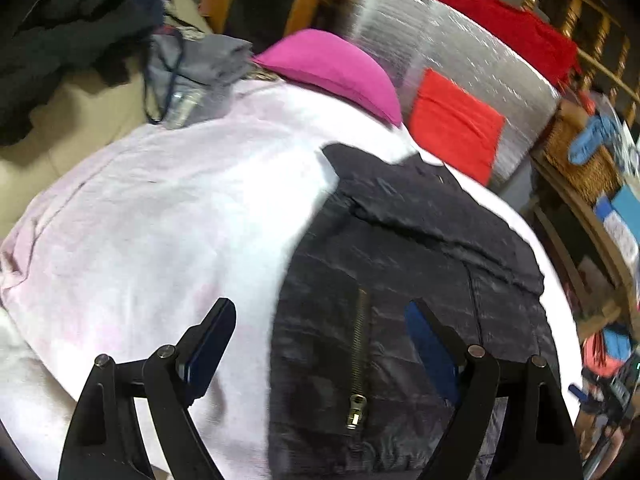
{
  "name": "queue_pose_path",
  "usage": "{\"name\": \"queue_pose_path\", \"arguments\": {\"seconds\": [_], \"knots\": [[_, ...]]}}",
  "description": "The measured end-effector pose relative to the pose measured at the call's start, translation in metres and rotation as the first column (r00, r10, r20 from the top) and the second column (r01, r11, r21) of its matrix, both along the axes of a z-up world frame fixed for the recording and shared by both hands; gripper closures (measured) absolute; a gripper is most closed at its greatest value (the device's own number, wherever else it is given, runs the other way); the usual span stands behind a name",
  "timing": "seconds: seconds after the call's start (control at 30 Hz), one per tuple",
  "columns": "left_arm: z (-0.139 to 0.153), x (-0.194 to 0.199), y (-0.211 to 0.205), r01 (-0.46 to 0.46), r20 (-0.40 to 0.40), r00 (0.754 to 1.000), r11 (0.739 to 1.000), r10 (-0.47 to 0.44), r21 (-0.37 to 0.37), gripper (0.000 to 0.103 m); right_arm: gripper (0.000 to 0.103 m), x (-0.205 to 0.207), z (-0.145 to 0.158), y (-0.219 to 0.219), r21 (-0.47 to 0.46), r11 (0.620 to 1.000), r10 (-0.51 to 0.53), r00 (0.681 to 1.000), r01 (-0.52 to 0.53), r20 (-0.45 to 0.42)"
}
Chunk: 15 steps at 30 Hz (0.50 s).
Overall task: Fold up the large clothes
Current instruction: 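Move both grippers down the jacket to its ribbed hem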
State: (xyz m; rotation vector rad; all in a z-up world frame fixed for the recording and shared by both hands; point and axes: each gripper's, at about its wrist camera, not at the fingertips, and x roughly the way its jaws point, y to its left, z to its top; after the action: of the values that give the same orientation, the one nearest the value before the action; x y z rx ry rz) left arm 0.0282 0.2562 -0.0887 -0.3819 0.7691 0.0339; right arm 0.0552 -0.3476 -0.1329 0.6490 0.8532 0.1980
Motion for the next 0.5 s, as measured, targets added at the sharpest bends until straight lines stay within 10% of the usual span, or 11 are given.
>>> {"name": "queue_pose_path", "arguments": {"seconds": [0.5], "knots": [[0.038, -0.037, -0.011, -0.001, 0.031, 1.0, 1.0, 0.001, 0.012, 0.016, 0.016, -0.018, 0.015, 0.014, 0.081, 0.996, 0.042, 0.996, -0.049, 0.084]]}}
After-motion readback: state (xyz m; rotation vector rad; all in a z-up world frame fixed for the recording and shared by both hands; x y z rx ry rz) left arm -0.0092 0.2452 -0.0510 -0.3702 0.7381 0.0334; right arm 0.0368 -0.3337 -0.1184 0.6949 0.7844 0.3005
